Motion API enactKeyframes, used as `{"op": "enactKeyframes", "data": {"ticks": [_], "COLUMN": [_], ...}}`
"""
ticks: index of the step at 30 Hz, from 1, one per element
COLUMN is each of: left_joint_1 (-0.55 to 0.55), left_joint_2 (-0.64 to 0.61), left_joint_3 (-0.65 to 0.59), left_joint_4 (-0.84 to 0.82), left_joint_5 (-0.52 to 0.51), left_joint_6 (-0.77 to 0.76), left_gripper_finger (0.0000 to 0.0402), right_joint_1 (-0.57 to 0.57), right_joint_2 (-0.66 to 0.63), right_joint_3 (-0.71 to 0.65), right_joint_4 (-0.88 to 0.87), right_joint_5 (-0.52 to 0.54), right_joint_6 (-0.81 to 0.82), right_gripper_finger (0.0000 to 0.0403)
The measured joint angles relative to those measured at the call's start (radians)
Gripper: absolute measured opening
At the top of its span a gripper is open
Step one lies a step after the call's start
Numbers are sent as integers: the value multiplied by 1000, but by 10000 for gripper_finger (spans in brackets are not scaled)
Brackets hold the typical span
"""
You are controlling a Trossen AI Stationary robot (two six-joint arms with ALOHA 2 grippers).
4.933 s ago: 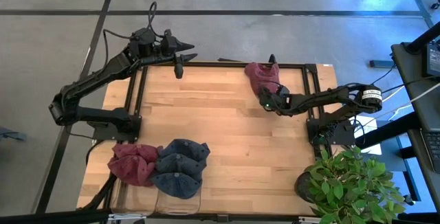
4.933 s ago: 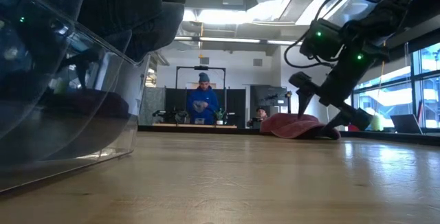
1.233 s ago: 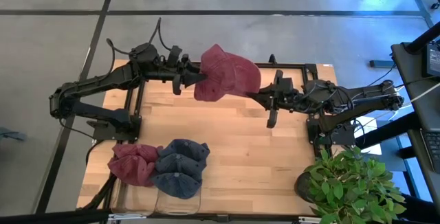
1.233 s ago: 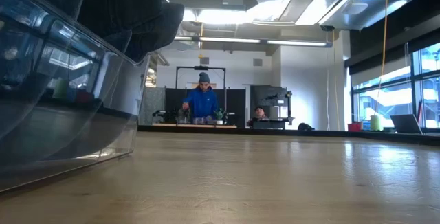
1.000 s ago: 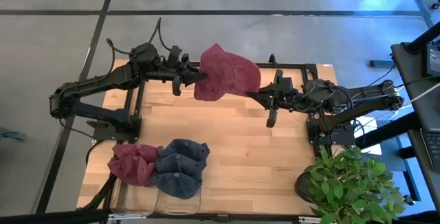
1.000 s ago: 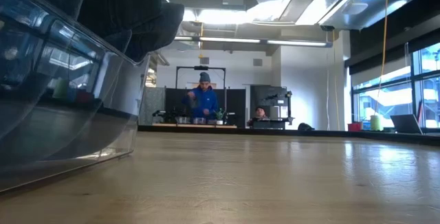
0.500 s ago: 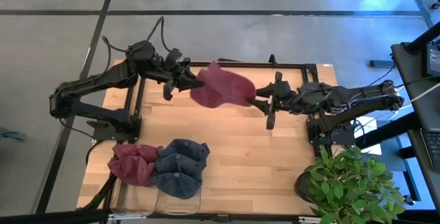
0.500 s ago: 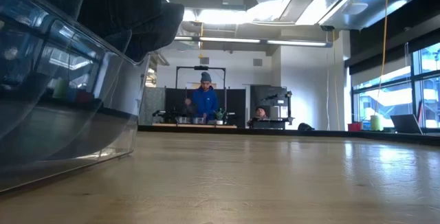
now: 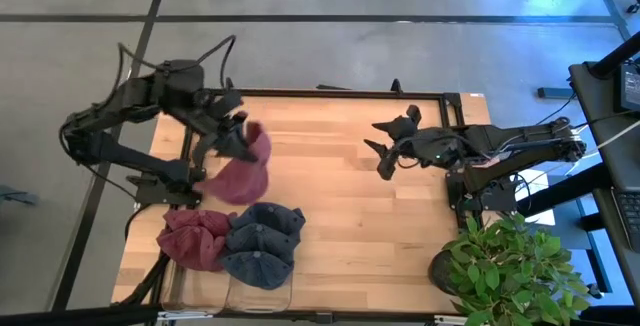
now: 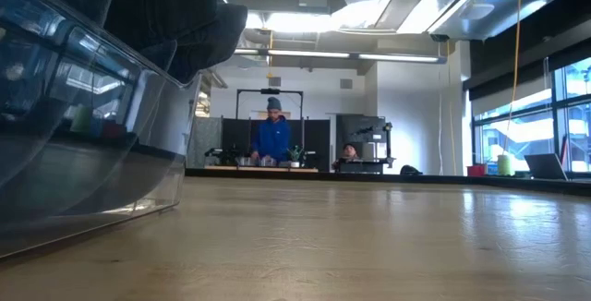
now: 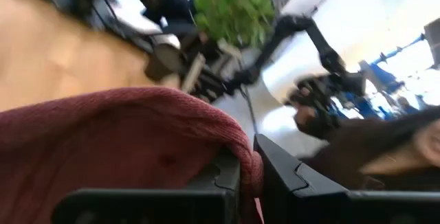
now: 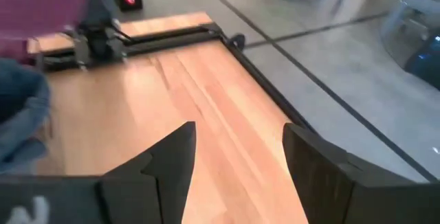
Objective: Pick & Place hat
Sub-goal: Put the red cap into the left transparent bin
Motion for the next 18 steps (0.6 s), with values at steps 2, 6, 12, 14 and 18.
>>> {"op": "enactKeyframes", "data": {"ticks": [2, 6, 12, 14, 18], "left_joint_1": [-55, -186, -395, -462, -586], "left_joint_2": [0, 0, 6, 12, 16], "left_joint_3": [42, 95, 97, 97, 97], "left_joint_4": [-67, -193, -248, -248, -247], "left_joint_5": [-22, -104, -120, -115, -131], "left_joint_6": [-50, -139, -303, -368, -491], "left_gripper_finger": [21, 21, 21, 21, 21], "right_joint_1": [-15, -42, -76, -87, -106], "right_joint_2": [16, 58, 131, 157, 204], "right_joint_3": [0, 0, 0, 0, 0], "right_joint_4": [-16, -66, -131, -144, -147], "right_joint_5": [0, 0, 0, 0, 0], "right_joint_6": [17, 55, 149, 175, 246], "right_gripper_finger": [219, 219, 219, 219, 220]}}
